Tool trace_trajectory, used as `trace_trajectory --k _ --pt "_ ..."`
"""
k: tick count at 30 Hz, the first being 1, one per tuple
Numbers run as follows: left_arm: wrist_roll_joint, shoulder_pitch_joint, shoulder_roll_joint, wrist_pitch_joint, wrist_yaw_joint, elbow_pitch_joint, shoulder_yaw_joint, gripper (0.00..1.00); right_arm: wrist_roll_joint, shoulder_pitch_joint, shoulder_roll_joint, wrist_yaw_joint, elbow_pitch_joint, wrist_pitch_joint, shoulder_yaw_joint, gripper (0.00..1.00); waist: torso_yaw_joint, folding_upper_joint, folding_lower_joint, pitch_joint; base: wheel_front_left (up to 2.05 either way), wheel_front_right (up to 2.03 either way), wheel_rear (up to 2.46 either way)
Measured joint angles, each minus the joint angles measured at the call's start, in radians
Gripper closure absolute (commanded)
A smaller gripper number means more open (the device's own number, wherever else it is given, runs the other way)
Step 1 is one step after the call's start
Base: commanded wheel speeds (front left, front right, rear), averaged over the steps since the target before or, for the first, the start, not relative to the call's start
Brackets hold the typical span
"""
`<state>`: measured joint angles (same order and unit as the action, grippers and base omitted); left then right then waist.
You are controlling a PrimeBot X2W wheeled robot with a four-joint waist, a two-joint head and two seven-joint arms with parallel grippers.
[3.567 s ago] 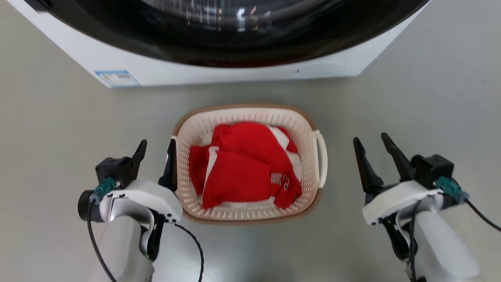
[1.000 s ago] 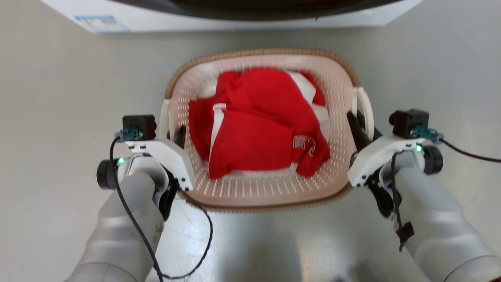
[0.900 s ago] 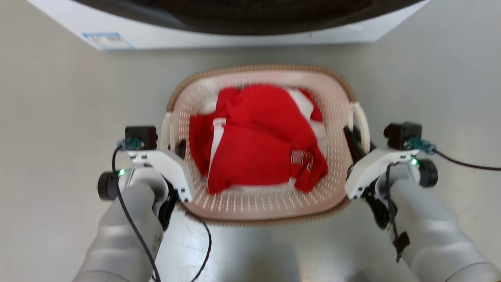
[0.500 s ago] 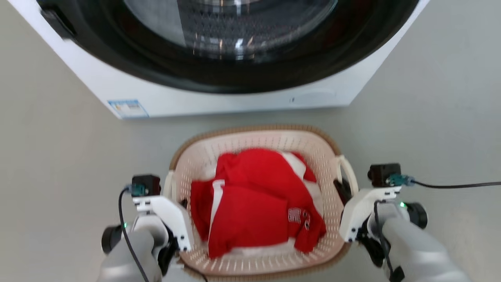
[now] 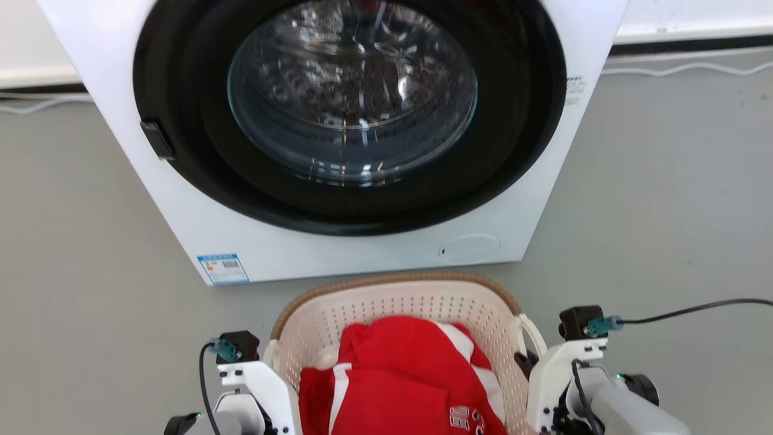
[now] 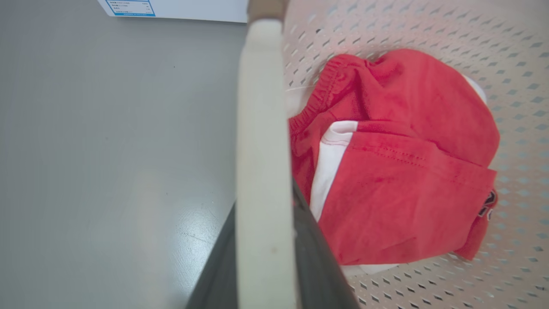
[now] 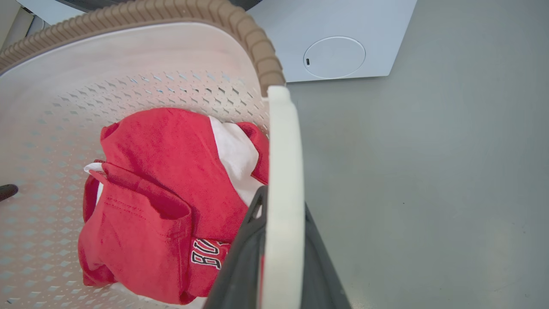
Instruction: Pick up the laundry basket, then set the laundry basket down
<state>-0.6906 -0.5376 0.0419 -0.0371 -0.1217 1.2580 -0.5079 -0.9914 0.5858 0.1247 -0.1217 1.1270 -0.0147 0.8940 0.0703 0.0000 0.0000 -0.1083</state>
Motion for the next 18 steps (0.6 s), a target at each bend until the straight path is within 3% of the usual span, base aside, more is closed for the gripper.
trace_trajectory --k 6,18 --pt "-0.05 0.033 0.003 -0.058 0.007 -0.01 -0.047 1.0 -0.055 -0.014 0.01 0.007 -0.002 0.067 0.054 1.0 0.001 0.0 0.0 0.069 0.0 0.0 0.0" --pt "-0.111 0.035 0.024 -0.109 0.007 -0.019 -0.108 1.0 -0.122 -0.011 0.018 0.007 -0.01 0.097 0.119 1.0 -0.004 0.0 0.0 0.089 0.0 0.0 0.0"
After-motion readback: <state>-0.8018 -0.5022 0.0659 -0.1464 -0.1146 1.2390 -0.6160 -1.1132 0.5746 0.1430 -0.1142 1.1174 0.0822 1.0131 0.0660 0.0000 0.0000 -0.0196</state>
